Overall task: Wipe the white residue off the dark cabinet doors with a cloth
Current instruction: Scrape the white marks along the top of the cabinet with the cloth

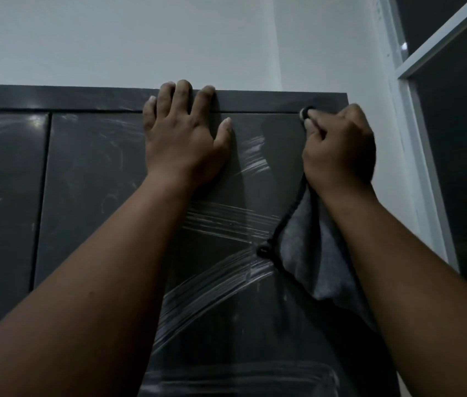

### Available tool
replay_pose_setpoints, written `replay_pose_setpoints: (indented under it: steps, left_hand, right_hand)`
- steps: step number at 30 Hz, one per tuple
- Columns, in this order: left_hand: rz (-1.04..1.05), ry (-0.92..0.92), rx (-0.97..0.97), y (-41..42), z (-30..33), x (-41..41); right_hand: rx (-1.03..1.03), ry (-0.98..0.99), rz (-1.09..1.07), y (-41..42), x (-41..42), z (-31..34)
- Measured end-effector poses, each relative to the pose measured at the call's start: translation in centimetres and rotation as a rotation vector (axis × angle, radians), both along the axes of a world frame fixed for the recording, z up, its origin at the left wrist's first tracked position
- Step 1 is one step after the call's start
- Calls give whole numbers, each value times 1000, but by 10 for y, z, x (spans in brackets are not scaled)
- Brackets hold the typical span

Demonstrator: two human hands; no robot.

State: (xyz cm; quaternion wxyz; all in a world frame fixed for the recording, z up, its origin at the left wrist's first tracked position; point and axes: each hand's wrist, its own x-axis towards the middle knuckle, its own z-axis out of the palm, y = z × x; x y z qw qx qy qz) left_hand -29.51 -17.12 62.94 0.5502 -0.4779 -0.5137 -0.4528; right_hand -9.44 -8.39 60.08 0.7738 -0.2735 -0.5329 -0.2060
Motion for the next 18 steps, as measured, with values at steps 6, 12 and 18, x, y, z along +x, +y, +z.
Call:
replay_pose_setpoints:
  steps: [6, 12, 18]
  left_hand:
    - [6, -2, -4, -1, 0, 0]
    - [1, -18, 25, 2, -2, 3]
    - [-2, -16, 36, 4, -2, 4]
  right_hand:
    - [-78, 198, -19, 14, 28, 14]
    - [18, 91, 43, 6, 14, 18]
    - [33, 80, 76, 12, 27, 16]
